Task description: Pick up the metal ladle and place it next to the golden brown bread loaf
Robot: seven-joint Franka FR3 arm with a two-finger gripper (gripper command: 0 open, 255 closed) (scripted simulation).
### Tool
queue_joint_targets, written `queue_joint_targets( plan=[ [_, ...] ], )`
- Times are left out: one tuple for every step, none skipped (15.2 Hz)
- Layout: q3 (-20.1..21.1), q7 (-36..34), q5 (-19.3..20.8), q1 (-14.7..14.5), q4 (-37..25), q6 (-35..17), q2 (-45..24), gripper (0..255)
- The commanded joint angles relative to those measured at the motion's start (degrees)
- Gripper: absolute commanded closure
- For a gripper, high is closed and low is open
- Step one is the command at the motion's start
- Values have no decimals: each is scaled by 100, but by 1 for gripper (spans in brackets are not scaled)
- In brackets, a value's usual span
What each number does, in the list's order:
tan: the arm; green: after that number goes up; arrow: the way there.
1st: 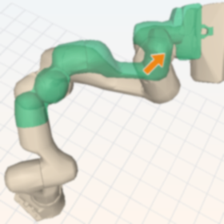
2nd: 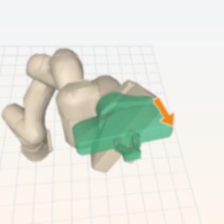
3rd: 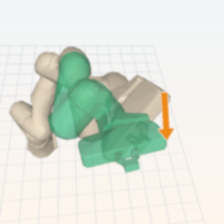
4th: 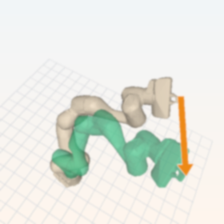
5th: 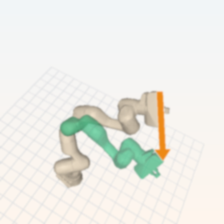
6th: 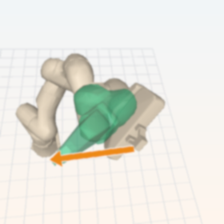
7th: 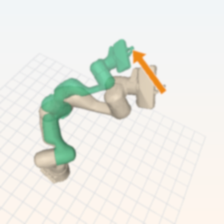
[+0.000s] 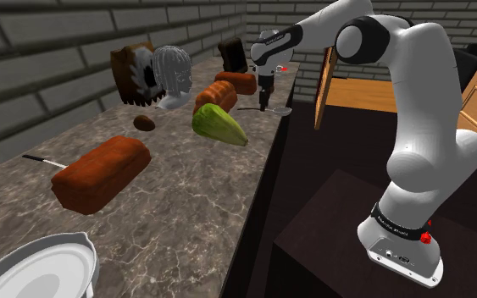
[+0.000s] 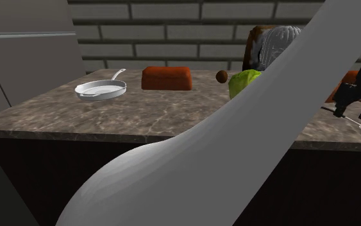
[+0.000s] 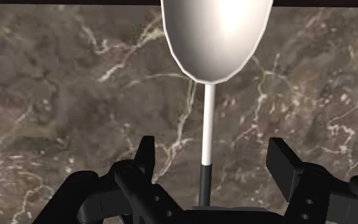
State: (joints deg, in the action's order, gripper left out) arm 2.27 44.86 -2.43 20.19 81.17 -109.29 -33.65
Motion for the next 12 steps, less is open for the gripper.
queue_joint_targets(
  plan=[
    [0,0,0,0,0,0,0,0],
    [0,0,0,0,0,0,0,0],
    [0,0,0,0,0,0,0,0],
    [-1,-2,1,5,-144,176,32,0],
    [-2,-4,3,10,-301,356,55,0],
    [-4,-6,4,15,-471,540,69,0],
    [-5,-8,5,18,-616,690,73,0],
    [-5,-8,5,18,-616,690,73,0],
    [-5,-8,5,18,-614,689,74,0],
    [-5,-8,5,18,-616,689,73,0],
    [-5,-8,5,18,-616,690,73,0],
    [-5,-8,5,18,-616,690,73,0]
  ],
)
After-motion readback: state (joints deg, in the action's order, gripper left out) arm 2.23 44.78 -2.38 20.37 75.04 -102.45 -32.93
